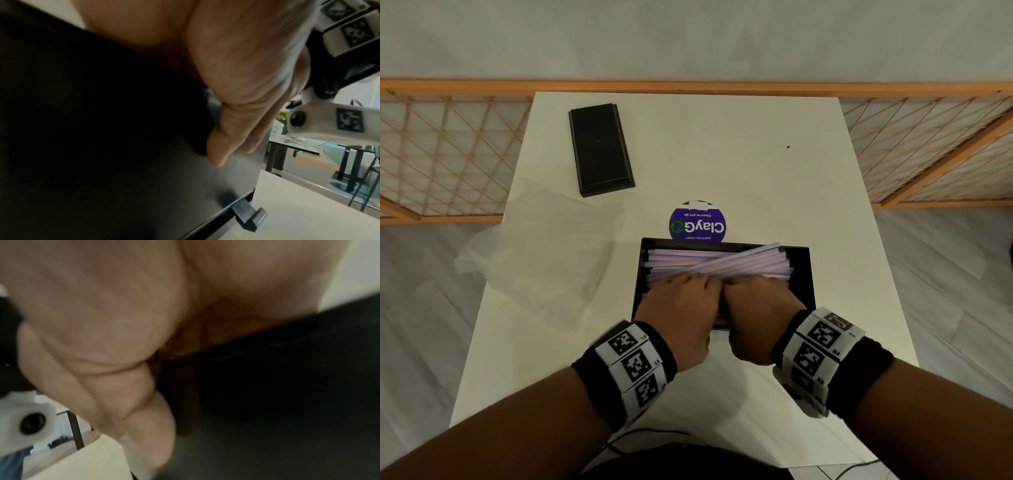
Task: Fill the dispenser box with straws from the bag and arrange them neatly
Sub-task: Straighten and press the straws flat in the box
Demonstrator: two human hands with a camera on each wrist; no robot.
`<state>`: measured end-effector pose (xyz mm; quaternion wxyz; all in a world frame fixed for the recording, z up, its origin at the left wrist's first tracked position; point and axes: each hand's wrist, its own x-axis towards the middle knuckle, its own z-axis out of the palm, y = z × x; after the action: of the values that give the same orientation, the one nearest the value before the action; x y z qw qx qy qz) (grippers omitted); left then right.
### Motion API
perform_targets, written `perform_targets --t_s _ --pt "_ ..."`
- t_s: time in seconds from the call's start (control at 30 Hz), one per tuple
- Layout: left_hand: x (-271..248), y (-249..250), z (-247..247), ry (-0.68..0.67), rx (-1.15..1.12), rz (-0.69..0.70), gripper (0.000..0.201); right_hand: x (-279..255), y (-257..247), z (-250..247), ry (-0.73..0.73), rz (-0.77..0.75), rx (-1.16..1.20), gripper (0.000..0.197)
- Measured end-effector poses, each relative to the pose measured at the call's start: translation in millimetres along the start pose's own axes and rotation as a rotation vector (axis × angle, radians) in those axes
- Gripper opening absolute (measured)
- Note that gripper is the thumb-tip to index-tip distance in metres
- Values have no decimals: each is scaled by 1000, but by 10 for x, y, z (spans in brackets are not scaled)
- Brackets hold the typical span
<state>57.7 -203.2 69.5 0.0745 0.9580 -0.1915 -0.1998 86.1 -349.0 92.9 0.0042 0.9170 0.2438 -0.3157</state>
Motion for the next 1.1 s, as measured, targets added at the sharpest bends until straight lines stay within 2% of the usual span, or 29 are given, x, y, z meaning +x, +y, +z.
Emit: perform_targets --t_s 0.1,0.27,0.47,0.77,0.93,1.1 --pt "-25 -68 6 -10 -77 23 50 -38 1 8 -9 15 99 39" --pt "-64 -70 -4 -5 -24 14 30 -62 55 67 19 65 8 32" --pt "-61 -7 35 11 19 41 40 -61 72 78 27 39 40 37" --pt "-70 15 26 -72 52 -76 30 -64 45 131 -53 80 12 15" --pt "-79 -3 32 -60 74 -96 31 -58 61 110 -82 109 26 15" --pt "-72 4 19 -39 64 -89 30 -45 36 104 -77 88 24 29"
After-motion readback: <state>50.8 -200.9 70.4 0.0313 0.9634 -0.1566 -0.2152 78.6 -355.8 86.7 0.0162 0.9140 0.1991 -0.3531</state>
